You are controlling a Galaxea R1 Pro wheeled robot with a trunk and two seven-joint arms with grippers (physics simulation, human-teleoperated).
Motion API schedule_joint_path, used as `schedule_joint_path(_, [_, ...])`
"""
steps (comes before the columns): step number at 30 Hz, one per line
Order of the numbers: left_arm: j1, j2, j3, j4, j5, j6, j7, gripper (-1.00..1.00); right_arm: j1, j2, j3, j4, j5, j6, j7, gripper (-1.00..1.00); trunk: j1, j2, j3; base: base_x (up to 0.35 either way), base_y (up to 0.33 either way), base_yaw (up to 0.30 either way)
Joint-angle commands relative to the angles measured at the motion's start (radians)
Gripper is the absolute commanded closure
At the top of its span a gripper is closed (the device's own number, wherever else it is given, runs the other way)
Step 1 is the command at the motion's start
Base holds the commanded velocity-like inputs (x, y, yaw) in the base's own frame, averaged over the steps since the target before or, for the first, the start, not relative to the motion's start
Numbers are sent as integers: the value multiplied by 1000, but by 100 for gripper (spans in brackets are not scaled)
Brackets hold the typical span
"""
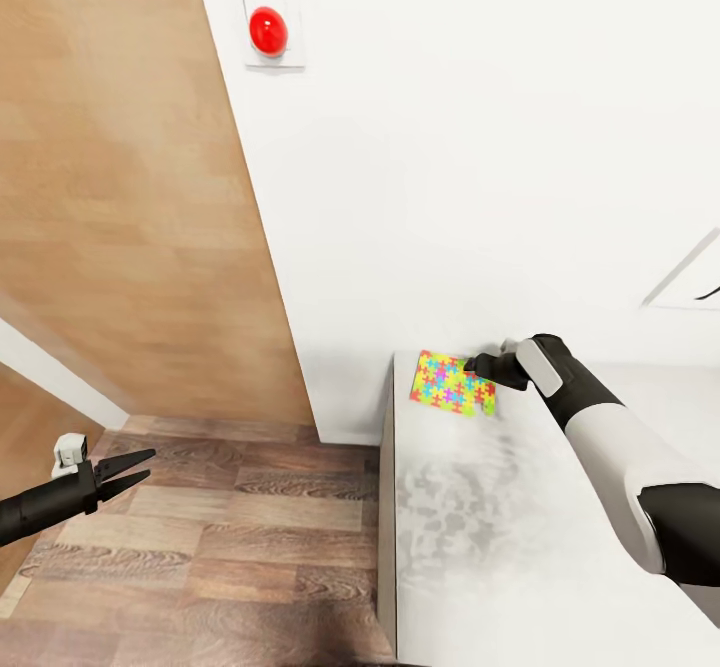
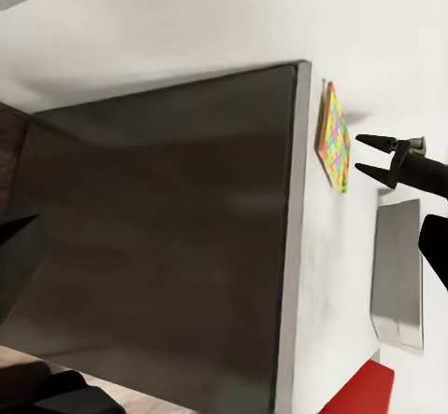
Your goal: Put all the toys in the child's room - the three board games (two on the bed and one on the table), the two jigsaw puzzles on the table, and the tennis ball on the table - inside the toy box on the table in the child's room.
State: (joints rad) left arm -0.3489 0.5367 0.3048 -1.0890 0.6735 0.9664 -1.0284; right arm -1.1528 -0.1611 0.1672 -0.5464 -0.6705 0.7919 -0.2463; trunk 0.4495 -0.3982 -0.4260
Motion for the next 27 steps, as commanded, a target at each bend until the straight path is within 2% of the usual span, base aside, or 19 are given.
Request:
schedule_joint_path(1, [-1, 0, 0, 0, 0, 5, -2, -100, -1, -1, 8, -1, -11, 2, -8, -100, 1, -2, -2, 0, 0, 0])
schedule_joint_path(27, [-1, 0, 0, 0, 0, 5, -2, -100, -1, -2, 8, -1, -11, 2, -8, -100, 1, -2, -11, 0, 0, 0])
